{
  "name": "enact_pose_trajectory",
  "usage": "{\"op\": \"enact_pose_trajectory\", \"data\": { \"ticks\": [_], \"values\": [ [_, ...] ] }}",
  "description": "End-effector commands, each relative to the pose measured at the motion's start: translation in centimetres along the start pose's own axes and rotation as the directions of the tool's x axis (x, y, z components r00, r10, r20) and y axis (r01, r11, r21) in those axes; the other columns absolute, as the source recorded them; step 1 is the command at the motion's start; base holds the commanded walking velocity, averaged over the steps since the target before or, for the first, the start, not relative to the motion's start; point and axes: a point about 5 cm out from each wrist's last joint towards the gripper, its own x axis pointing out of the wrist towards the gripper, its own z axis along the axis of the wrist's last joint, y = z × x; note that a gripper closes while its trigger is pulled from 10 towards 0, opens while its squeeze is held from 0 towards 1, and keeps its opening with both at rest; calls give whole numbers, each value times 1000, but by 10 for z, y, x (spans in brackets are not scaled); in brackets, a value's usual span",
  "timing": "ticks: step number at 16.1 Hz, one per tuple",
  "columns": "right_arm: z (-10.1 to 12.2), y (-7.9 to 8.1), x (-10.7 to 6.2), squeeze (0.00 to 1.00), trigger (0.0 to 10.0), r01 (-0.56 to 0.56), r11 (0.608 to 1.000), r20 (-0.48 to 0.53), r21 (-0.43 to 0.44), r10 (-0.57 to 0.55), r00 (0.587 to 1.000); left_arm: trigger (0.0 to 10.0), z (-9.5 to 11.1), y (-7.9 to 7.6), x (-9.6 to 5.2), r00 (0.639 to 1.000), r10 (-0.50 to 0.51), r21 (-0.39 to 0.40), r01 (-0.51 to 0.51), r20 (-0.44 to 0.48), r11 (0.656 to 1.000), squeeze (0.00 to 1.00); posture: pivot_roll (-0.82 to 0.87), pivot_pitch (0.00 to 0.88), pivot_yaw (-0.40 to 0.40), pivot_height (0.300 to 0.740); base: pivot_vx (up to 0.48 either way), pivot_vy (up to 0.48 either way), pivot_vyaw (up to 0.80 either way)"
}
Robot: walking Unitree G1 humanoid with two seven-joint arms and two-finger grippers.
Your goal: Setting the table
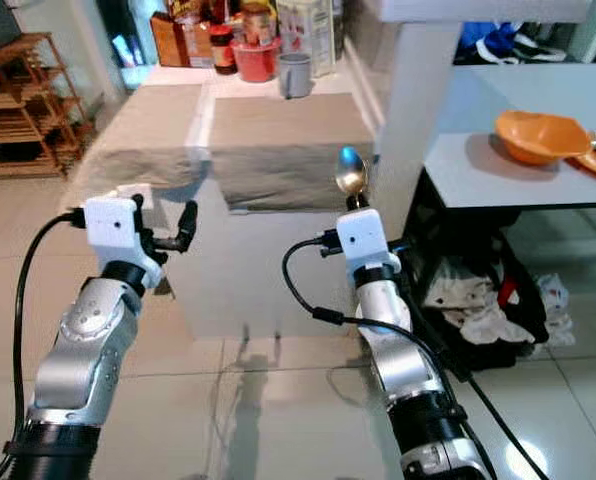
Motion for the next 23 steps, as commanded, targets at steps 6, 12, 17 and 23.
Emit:
{"op": "enact_pose_trajectory", "data": {
  "ticks": [6, 12, 17, 23],
  "values": [
    [3, -2, 3, 0, 0, -4, 1000, 15, -13, 4, 1000, 10000, -2, -8, 3, 999, -26, 9, 26, -23, 1000, 0, -58, 0, 53, 740, 0, -447, 0],
    [2, -1, 3, 0, 0, -8, 1000, 13, -13, 8, 1000, 10000, -4, -7, 3, 999, -9, 15, 10, -35, 1000, 0, -47, 0, 47, 740, 174, -404, 0],
    [2, -2, 3, 4, 0, 1, 1000, 12, -11, -1, 1000, 10000, -5, -9, 5, 999, -14, 25, 15, -42, 1000, 0, -59, 0, 59, 740, 266, -398, 0],
    [1, -5, 2, 0, 0, 9, 1000, 11, -19, -9, 1000, 10000, -6, -11, 7, 999, -19, 27, 20, -42, 999, 0, -71, 0, 63, 740, 283, -384, 0]
  ]
}}
